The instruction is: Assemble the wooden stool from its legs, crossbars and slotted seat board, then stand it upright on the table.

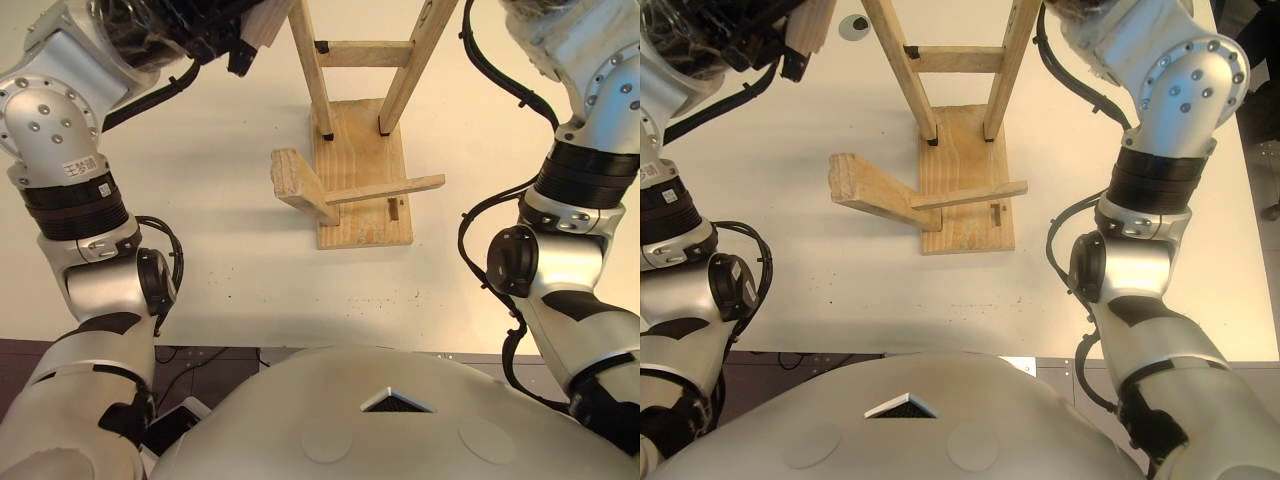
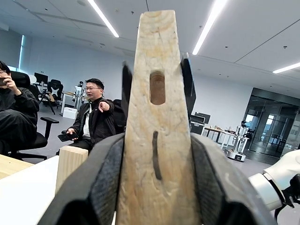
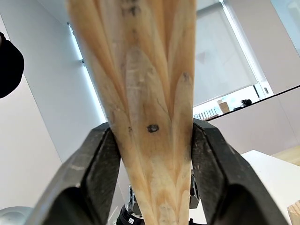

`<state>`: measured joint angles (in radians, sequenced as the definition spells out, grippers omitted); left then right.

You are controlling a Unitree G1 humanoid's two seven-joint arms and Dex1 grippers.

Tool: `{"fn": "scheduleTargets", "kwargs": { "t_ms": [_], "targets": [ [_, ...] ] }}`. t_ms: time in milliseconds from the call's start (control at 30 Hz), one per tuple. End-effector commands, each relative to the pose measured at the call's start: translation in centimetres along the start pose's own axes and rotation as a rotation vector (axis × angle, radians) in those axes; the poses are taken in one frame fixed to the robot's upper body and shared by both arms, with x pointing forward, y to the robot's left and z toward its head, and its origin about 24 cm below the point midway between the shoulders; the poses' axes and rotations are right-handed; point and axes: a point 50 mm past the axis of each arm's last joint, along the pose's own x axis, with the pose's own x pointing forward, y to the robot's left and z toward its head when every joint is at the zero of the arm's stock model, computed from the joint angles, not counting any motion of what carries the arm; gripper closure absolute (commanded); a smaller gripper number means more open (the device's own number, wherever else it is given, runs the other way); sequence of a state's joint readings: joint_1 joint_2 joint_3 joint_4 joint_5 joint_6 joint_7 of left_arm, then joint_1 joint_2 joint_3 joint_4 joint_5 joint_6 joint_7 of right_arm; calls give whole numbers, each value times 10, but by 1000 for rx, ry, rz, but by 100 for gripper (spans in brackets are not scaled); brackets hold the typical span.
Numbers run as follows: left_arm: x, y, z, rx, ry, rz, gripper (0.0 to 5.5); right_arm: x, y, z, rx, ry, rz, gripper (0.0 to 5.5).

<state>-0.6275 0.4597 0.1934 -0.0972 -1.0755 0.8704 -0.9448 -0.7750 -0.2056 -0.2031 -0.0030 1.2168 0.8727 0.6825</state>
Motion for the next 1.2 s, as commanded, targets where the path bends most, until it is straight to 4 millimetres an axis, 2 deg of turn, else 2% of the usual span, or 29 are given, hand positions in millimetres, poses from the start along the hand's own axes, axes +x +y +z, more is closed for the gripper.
{"fn": "scheduleTargets", "kwargs": {
  "t_ms": [33,133,233,267,567,767,900,967,1100,1200],
  "targets": [
    [2,-5,0,-4,13,-33,351,7,5,1,-12,8,40,343],
    [2,-5,-1,-12,14,-24,351,7,4,1,-15,10,37,343],
    [-1,3,-5,-10,26,62,351,6,2,0,-21,17,21,344],
    [-2,6,-6,-10,36,84,315,5,1,0,-23,19,14,344],
    [-19,7,-16,-5,65,176,183,-13,-10,0,-121,59,-92,345],
    [-34,4,-24,-22,63,228,97,-41,-15,9,-189,73,-195,345],
    [-44,1,-29,-9,51,285,33,-71,-16,20,-238,87,-305,345],
    [-51,3,-30,13,19,349,29,-86,-14,23,-268,114,-356,345],
    [-74,17,-22,60,-165,577,29,-120,-11,22,-326,202,-474,345],
    [-91,28,-19,60,-292,734,29,-142,-13,9,-349,251,-542,345]
  ]
}}
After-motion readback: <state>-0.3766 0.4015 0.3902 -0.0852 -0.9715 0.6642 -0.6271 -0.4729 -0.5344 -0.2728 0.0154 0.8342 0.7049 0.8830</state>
